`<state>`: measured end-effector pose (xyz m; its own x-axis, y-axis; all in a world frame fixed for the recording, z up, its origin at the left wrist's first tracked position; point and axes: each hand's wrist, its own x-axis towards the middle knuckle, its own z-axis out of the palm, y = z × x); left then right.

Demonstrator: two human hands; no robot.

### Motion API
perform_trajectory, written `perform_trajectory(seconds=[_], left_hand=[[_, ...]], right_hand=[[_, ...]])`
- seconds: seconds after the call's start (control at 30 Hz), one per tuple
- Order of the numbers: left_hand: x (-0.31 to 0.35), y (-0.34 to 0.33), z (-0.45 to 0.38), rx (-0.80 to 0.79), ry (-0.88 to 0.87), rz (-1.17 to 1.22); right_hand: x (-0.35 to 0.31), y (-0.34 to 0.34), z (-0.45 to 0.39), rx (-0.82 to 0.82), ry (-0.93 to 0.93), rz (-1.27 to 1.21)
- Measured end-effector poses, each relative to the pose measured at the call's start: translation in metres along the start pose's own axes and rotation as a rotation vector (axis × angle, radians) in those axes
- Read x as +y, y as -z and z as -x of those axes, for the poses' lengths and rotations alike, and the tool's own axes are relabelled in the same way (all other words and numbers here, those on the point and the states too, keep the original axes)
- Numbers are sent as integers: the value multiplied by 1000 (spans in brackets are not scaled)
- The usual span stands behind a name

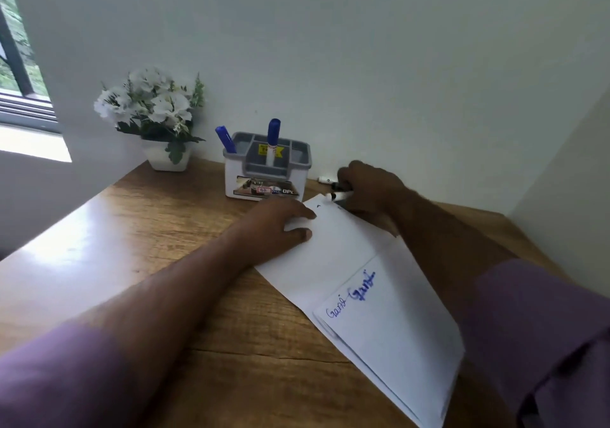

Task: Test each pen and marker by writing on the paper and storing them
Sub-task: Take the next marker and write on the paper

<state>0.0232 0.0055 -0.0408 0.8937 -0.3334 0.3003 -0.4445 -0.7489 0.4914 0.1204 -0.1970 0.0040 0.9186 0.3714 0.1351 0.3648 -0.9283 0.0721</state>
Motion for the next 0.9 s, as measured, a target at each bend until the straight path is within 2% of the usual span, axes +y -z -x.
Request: perform_trajectory(seconds=[0.07,0.17,0.27,0.37,0.43,0.53,0.63,0.77,0.9], left_hand=[[2,2,0,65,3,-26],[12,2,2,130,-17,-63],[36,-3,7,168,-111,108],[62,-11,12,203,-258,214],[72,-13,16,186,-303,179],[79,-15,20,110,-280,139],[79,-14,20,73,-272,160],[82,-11,14,-11,-177,395],[81,-6,9,-125,-156,642]], right_hand=[[-5,16,20,116,10,-203],[-13,43,64,362,55,-773],[-16,51,112,325,123,-1314],[-16,39,144,210,119,-1603],[-12,29,156,186,87,-1595],[-2,21,166,120,18,-1441],[4,19,168,55,5,-1493],[8,21,170,98,52,-1559],[7,23,169,156,84,-1598]])
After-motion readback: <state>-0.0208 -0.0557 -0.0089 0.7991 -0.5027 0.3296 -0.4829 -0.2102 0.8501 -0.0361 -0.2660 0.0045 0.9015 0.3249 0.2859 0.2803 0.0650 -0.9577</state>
